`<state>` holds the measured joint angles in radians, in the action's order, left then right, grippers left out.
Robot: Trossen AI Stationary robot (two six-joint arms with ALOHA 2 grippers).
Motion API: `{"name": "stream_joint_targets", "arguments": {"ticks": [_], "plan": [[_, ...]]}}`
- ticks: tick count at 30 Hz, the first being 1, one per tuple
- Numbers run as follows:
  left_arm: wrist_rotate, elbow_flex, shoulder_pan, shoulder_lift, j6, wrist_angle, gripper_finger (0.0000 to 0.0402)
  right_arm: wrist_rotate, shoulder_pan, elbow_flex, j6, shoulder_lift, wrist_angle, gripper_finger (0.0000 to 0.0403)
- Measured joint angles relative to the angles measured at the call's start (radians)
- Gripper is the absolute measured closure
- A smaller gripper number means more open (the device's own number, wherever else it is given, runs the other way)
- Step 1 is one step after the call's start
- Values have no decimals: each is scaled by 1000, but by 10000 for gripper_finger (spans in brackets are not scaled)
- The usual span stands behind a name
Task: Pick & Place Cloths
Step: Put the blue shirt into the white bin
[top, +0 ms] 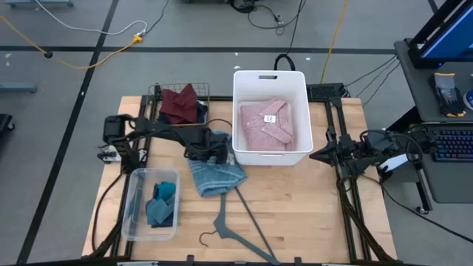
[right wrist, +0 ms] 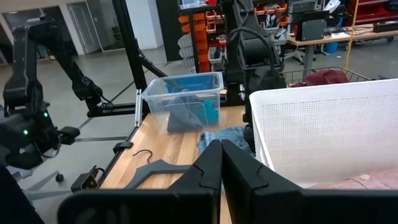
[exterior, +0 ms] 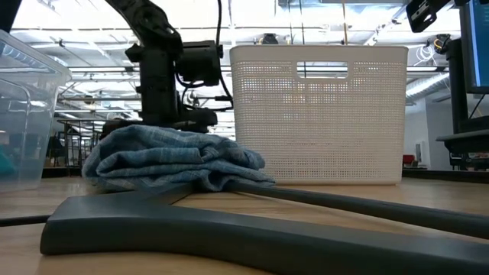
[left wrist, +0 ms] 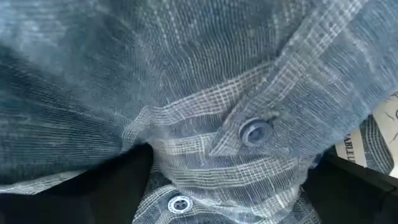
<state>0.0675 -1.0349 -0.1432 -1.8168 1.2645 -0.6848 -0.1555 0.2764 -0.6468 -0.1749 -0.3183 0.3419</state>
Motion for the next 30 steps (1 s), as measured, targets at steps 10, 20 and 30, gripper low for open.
{"name": "stream_joint_targets", "arguments": {"ticks": [10, 20, 30], "plan": [[-100, 13, 2, 21, 8, 5, 127, 0, 0, 0, 2, 0, 0, 403], [-150, 14, 2, 34, 8, 10, 341, -1, 0, 0, 3, 0, 0, 403], [-136, 19, 10, 96, -7, -14, 356, 0, 0, 0, 3, 0, 0, 403]]}}
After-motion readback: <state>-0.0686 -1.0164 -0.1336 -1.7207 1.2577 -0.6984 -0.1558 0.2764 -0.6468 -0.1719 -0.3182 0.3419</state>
